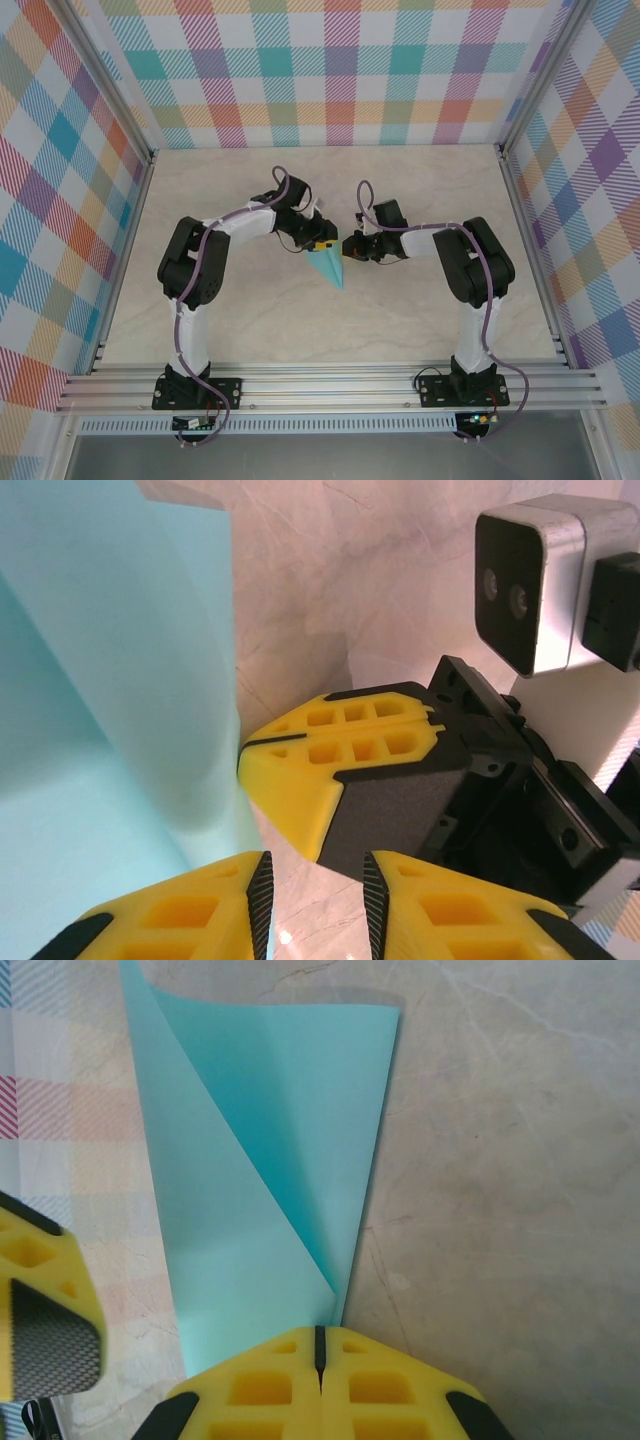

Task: Fold a paper plane with a square sheet of paper (fold left side to right side)
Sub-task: Fourth fold the wing at the center of the table.

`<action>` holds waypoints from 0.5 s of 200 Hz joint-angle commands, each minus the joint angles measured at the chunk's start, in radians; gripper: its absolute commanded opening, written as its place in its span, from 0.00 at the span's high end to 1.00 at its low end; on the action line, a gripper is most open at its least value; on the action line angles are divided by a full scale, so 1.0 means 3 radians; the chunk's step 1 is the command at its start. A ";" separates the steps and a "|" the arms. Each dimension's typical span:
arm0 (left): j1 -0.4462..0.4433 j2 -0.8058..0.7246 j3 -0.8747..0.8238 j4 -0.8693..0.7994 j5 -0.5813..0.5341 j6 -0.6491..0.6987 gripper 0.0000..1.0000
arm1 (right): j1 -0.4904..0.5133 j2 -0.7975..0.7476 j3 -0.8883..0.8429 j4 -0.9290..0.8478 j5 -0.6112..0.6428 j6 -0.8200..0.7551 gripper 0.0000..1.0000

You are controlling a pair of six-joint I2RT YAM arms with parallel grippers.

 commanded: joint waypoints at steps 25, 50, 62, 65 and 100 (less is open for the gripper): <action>-0.0021 0.0181 0.0138 0.0042 0.0115 -0.0037 0.69 | 0.0040 0.0132 0.0016 -0.0353 0.0146 -0.0113 1.00; -0.0015 0.0240 0.0149 -0.0144 -0.0099 0.0059 0.69 | 0.0049 0.0134 0.0036 -0.0382 0.0168 -0.0128 1.00; -0.0015 0.0272 0.0147 -0.0179 -0.0147 0.0085 0.69 | 0.0048 0.0132 0.0046 -0.0400 0.0173 -0.0140 1.00; -0.0015 0.0277 0.0147 -0.0184 -0.0154 0.0090 0.69 | 0.0046 0.0138 0.0047 -0.0405 0.0179 -0.0141 1.00; -0.0015 0.0348 0.0138 -0.0204 -0.0227 0.0101 0.69 | 0.0049 0.0139 0.0056 -0.0422 0.0183 -0.0151 1.00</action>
